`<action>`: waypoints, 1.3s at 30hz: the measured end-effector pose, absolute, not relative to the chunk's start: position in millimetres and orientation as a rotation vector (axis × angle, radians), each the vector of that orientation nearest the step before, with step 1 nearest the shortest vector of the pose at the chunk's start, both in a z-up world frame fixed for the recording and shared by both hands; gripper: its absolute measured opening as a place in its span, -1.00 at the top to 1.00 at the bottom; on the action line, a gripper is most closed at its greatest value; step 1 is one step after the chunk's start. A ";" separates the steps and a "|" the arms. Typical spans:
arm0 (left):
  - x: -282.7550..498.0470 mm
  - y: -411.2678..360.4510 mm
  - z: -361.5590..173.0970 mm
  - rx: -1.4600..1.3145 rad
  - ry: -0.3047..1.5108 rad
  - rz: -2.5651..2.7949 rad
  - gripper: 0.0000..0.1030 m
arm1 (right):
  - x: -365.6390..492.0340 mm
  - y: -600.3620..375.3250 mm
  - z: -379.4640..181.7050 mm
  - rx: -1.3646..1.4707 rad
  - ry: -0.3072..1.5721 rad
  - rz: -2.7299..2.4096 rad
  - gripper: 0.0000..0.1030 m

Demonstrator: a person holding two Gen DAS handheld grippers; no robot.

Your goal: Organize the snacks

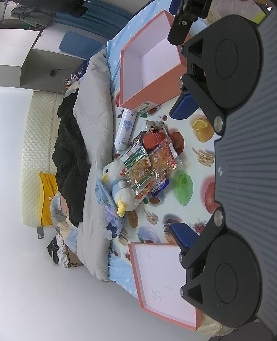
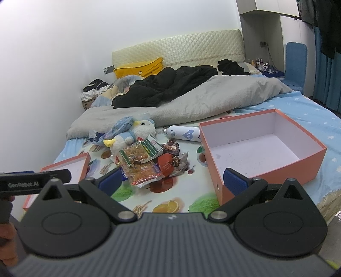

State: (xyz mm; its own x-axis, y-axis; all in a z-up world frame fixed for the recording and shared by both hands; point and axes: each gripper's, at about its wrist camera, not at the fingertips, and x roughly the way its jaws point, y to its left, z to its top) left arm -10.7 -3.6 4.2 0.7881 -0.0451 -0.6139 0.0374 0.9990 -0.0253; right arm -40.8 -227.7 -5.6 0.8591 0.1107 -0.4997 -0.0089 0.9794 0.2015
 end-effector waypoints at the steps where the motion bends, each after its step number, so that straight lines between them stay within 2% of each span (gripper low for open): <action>1: -11.2 -2.9 5.5 -0.018 0.665 -0.052 -1.00 | -40.7 -227.5 -5.4 0.192 0.536 0.066 -1.00; 39: 10.9 -4.3 2.5 0.001 0.714 -0.102 -1.00 | -39.1 -232.5 -3.8 0.200 0.551 0.071 -1.00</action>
